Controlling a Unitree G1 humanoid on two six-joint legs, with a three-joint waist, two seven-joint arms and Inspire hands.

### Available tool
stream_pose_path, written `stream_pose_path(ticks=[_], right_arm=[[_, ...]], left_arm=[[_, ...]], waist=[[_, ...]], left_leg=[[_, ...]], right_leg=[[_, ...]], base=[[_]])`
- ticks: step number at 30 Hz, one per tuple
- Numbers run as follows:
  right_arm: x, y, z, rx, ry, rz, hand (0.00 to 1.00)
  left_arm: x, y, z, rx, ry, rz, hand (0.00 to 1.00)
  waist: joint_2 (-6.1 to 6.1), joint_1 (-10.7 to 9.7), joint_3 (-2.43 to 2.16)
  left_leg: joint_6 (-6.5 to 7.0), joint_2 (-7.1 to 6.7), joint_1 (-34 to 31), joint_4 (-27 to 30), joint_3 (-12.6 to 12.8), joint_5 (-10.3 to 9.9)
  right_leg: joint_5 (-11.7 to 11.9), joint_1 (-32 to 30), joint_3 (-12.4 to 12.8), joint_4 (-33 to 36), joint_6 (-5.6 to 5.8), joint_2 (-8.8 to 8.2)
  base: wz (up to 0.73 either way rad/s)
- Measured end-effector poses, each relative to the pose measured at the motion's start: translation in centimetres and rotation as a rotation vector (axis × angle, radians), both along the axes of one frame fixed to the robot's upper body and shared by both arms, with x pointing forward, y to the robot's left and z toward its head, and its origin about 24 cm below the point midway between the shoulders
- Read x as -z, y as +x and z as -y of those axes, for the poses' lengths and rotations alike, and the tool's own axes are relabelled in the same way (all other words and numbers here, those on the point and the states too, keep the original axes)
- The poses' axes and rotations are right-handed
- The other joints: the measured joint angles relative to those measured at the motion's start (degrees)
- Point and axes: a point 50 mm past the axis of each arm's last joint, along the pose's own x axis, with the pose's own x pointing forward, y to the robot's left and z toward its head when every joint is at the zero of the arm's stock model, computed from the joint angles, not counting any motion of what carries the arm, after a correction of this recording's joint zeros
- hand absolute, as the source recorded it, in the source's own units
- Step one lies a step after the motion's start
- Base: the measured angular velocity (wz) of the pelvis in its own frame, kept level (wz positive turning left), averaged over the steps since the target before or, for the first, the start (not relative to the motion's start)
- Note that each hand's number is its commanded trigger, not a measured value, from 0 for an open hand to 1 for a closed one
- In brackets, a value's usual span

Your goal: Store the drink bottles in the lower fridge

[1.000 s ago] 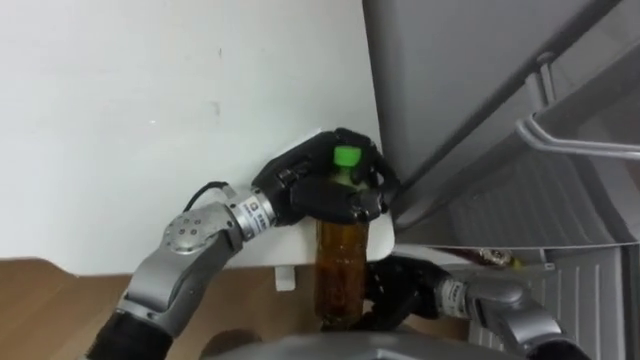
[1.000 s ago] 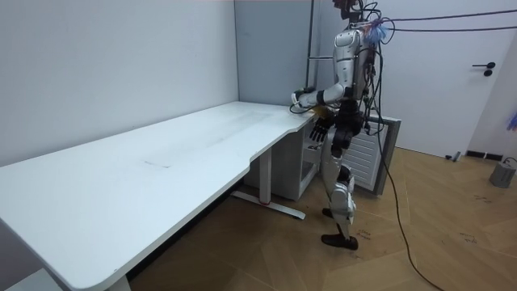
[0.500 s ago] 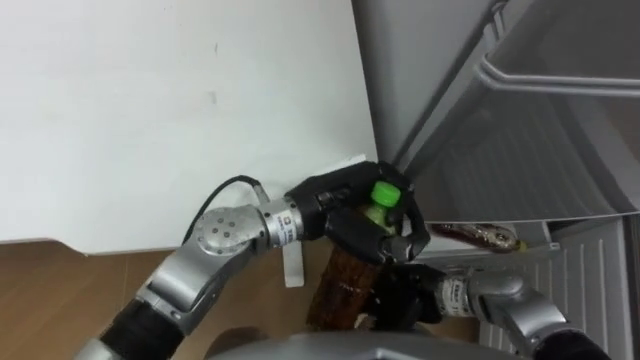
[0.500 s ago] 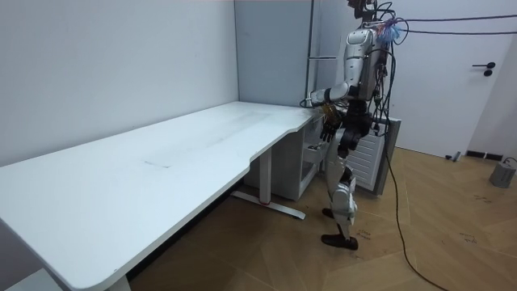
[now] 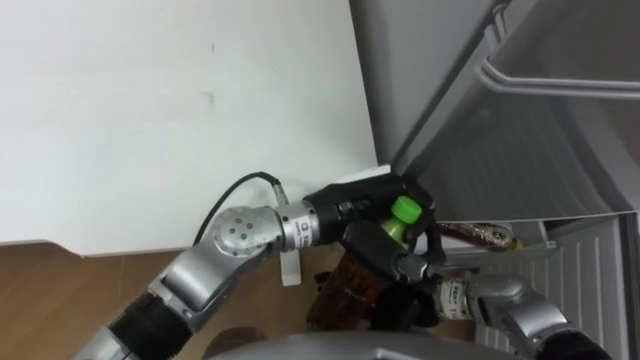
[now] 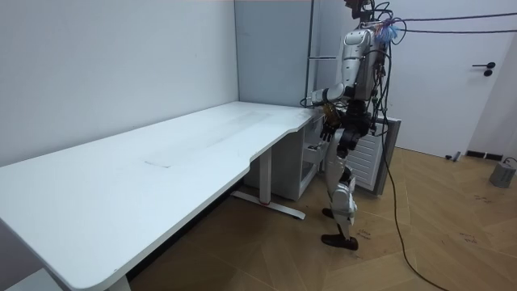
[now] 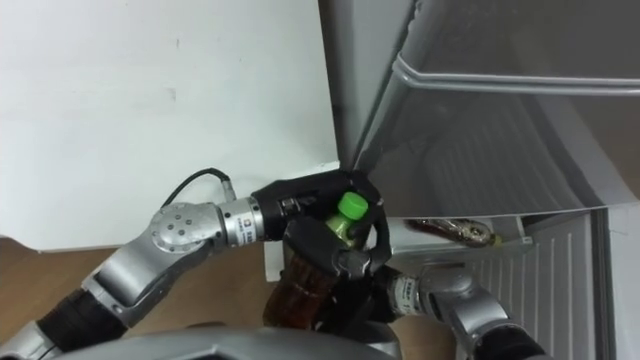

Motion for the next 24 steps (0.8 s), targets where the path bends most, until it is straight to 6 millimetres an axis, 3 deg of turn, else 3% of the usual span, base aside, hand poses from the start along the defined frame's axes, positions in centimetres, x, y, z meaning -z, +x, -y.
stream_pose_path(ticks=[5, 11, 14, 24], right_arm=[[-0.1, 0.1, -0.2, 0.007, 0.016, 0.000, 0.00], [0.0, 0.6, -1.5, 0.095, 0.126, -0.038, 0.00], [0.1, 0.8, -1.3, 0.114, 0.130, -0.053, 0.00], [0.0, 1.6, -1.1, 0.144, 0.143, -0.052, 0.00]], left_arm=[[0.4, -0.3, 0.4, 0.004, 0.061, 0.063, 1.00], [0.3, -0.2, 1.1, 0.015, 0.072, 0.112, 1.00], [0.3, -0.2, 1.4, 0.020, 0.078, 0.158, 1.00], [0.3, -0.1, 1.6, -0.016, 0.083, 0.235, 1.00]], waist=[[-0.10, -0.05, -0.11], [0.63, -0.31, 0.19], [1.14, -0.53, 0.35], [1.13, -1.38, 0.37]], left_leg=[[0.13, -0.02, -1.66, 0.46, 0.00, -0.03], [0.13, -0.02, -1.68, 0.04, 0.00, -0.03], [0.27, -0.17, -2.14, -0.01, 0.01, 0.06], [0.78, -0.59, -3.68, -0.13, 0.40, 0.37]], right_leg=[[0.16, -1.63, 0.10, 0.23, 0.11, -0.07], [0.16, -1.87, 0.19, 0.28, 0.10, -0.05], [0.15, -2.52, 0.17, 0.73, 0.11, -0.21], [0.26, -4.72, 0.78, 2.04, 0.37, -0.77]], base=[[0.00], [0.00], [0.00], [-0.02]])
